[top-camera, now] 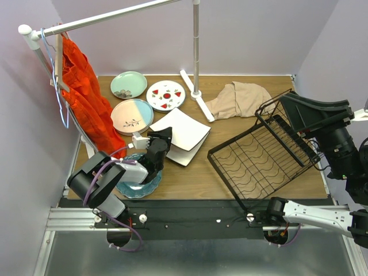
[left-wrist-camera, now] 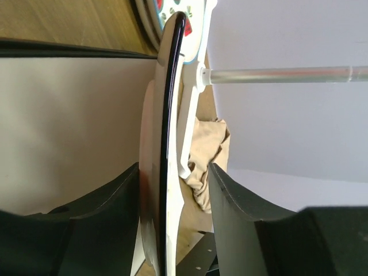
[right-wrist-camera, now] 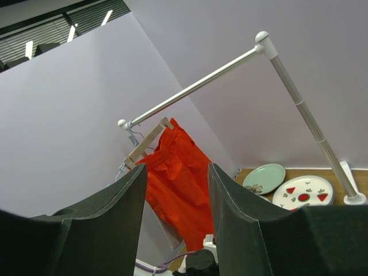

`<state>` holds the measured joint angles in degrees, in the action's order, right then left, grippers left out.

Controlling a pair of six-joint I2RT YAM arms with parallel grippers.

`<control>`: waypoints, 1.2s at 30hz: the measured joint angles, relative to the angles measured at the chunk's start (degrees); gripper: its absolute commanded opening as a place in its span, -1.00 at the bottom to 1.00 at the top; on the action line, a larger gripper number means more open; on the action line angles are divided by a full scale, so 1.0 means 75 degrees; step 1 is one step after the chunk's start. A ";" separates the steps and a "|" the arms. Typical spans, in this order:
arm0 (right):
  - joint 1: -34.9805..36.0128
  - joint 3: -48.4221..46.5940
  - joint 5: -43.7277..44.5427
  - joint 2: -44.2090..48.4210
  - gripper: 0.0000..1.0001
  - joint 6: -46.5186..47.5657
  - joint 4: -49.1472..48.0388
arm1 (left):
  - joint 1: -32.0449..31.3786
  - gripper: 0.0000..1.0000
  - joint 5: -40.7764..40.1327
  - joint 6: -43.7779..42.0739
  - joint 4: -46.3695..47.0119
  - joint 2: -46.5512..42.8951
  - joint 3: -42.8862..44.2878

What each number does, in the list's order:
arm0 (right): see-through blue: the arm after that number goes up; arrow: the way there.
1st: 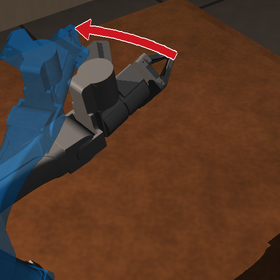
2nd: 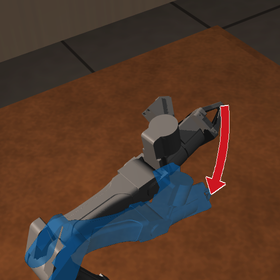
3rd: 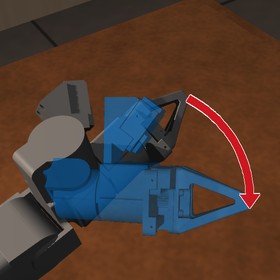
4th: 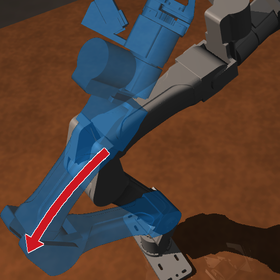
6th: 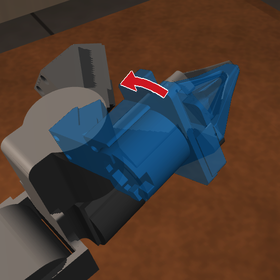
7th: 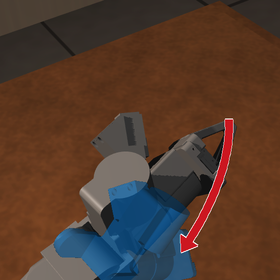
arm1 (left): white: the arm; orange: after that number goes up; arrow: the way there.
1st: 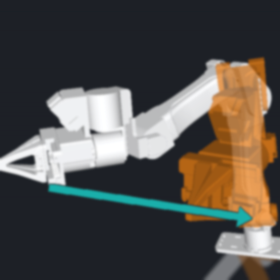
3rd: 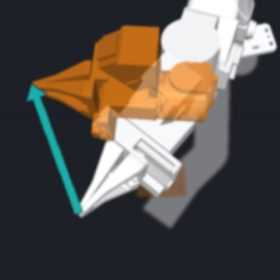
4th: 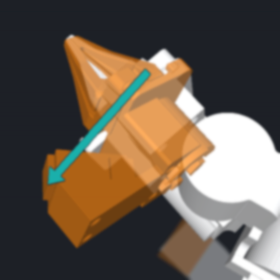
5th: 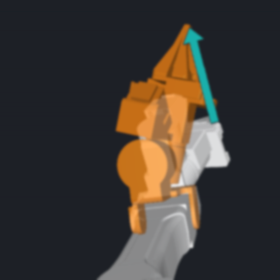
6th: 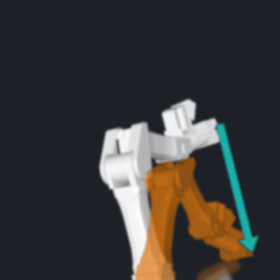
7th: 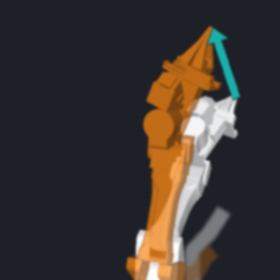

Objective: Unload the plates from the dish rack

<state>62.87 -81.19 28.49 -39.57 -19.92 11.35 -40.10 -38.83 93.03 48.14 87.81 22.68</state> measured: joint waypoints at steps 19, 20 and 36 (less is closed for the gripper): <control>0.0000 0.0003 0.0140 0.0099 0.11 0.0000 -0.0006 | -0.0038 0.25 0.0513 0.0784 -0.4380 -0.0350 0.1883; 0.0000 0.0003 0.0149 0.0102 0.11 0.0000 -0.0006 | -0.0058 0.25 0.0554 0.0854 -0.4613 -0.0350 0.2014; 0.0000 0.0041 0.0271 0.0207 0.11 -0.0006 -0.0017 | -0.0099 0.22 0.0673 0.1830 -0.6202 -0.0463 0.1842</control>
<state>62.87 -80.88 30.52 -38.02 -19.97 11.22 -40.84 -33.78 106.76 1.63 84.33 36.49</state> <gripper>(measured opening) 0.555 0.596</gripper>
